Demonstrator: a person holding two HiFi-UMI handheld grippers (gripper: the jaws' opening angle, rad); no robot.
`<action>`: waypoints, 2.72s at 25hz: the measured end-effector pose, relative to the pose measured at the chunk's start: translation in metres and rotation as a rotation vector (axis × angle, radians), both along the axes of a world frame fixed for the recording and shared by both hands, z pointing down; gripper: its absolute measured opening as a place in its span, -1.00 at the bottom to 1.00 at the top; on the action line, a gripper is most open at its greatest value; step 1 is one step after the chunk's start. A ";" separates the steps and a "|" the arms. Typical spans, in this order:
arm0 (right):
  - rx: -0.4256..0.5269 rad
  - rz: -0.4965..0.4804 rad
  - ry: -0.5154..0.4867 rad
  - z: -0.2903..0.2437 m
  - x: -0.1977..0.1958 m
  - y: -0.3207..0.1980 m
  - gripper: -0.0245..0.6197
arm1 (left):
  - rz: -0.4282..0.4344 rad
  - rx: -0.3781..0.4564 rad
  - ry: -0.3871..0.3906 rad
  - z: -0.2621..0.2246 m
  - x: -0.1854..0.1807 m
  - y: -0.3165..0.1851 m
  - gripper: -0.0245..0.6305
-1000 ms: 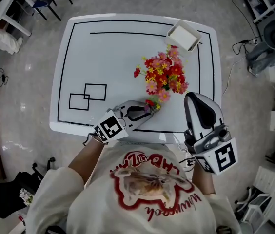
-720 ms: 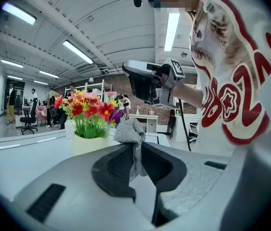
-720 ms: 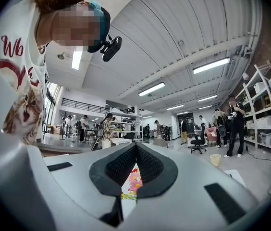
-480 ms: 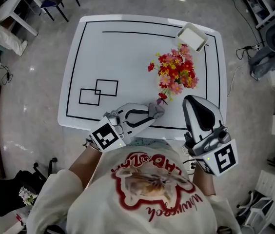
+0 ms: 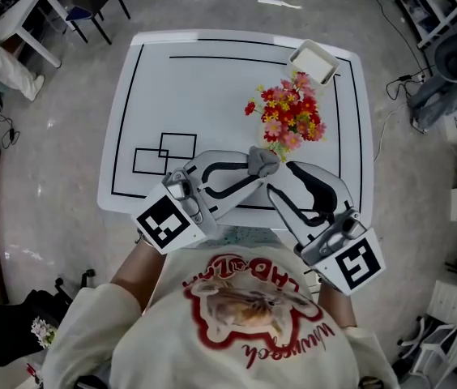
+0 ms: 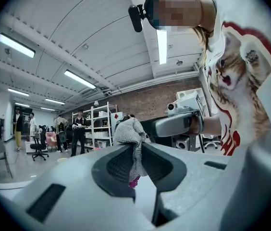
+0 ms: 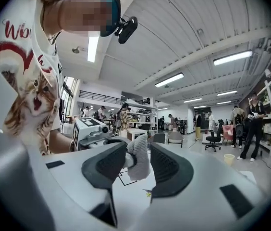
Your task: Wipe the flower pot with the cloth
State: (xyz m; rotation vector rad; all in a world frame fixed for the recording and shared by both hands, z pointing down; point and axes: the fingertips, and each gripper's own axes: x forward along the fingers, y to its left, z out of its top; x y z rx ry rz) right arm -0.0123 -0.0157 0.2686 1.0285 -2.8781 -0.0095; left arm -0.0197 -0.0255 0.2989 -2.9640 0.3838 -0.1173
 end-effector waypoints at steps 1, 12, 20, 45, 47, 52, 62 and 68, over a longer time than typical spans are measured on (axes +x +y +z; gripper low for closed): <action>-0.011 -0.007 -0.001 0.001 -0.003 0.001 -0.48 | 0.001 0.006 0.001 -0.002 0.000 -0.001 -0.79; -0.007 -0.021 -0.052 -0.010 -0.013 -0.007 -0.39 | 0.064 0.051 0.013 -0.012 0.008 0.010 -0.79; 0.002 -0.005 -0.031 -0.012 -0.010 -0.006 -0.52 | 0.087 0.109 -0.012 -0.012 0.017 0.012 -0.79; 0.135 0.135 -0.014 -0.045 0.129 -0.110 -0.79 | -0.242 -0.006 0.021 -0.019 0.013 -0.086 -0.79; 0.122 0.161 -0.001 -0.035 0.144 -0.125 -0.79 | -0.296 -0.023 0.050 -0.019 0.006 -0.097 -0.79; 0.100 0.144 0.060 0.000 0.162 -0.159 -0.79 | -0.398 -0.035 0.052 -0.011 0.002 -0.125 -0.92; 0.022 -0.087 0.076 0.054 0.152 -0.208 -0.79 | -0.511 -0.082 0.026 0.011 0.003 -0.154 -0.92; -0.018 -0.250 0.101 0.098 0.136 -0.224 -0.79 | -0.597 -0.133 0.043 0.028 -0.013 -0.162 -0.92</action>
